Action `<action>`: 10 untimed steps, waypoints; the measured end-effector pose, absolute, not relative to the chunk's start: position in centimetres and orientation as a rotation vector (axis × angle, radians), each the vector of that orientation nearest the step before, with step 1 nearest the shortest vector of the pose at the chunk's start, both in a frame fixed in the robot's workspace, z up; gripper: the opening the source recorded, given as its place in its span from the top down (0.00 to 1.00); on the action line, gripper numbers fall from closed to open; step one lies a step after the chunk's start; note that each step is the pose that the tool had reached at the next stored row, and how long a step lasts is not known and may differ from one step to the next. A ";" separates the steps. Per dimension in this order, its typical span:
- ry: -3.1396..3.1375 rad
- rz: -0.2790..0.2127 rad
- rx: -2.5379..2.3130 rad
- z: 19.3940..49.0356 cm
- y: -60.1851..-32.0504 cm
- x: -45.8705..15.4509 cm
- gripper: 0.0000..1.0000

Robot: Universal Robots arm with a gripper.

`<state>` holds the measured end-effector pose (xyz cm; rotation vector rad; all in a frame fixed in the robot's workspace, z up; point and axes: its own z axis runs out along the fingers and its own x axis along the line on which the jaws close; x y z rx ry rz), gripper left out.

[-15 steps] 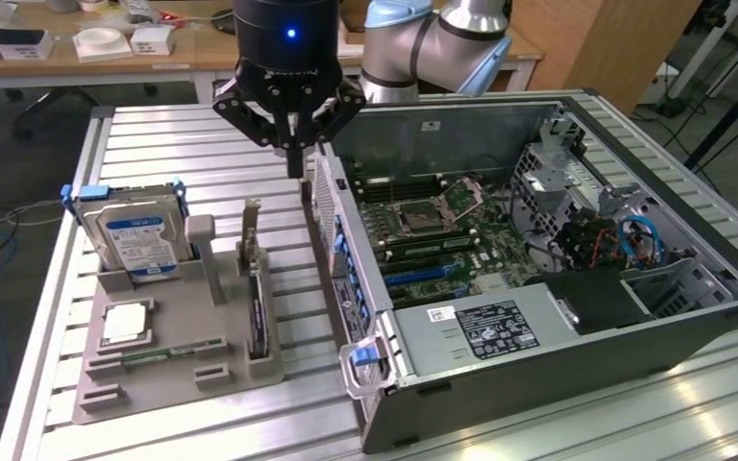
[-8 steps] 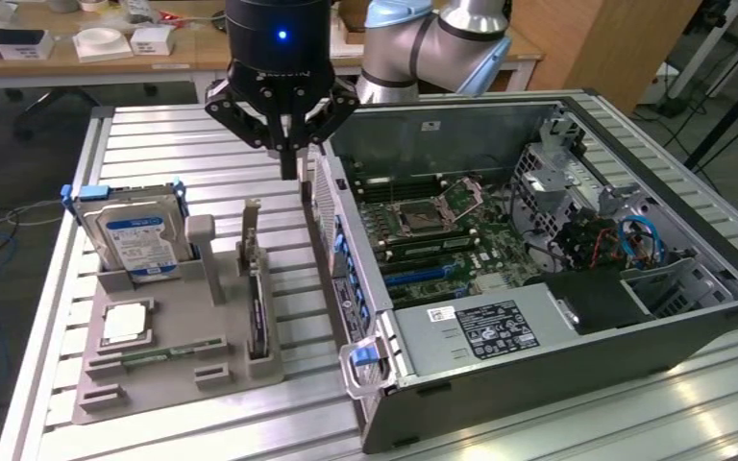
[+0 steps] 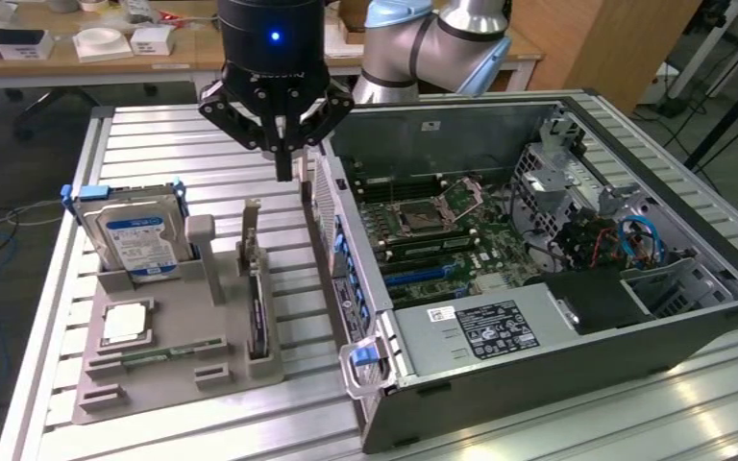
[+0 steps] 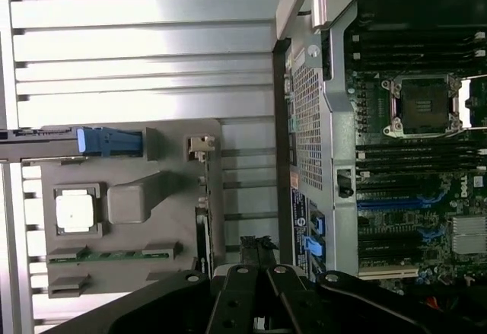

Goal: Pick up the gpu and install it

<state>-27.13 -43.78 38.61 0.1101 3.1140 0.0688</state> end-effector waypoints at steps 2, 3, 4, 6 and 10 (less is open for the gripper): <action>3.114 0.069 0.110 38.6 -43.8 -27.3 0.89; 3.114 0.069 0.110 38.6 -43.8 -27.3 0.89; 3.114 0.069 0.110 38.6 -43.8 -27.4 0.89; 3.114 0.069 0.110 38.5 -43.8 -27.5 0.89; 3.114 0.069 0.110 38.5 -43.8 -27.9 0.89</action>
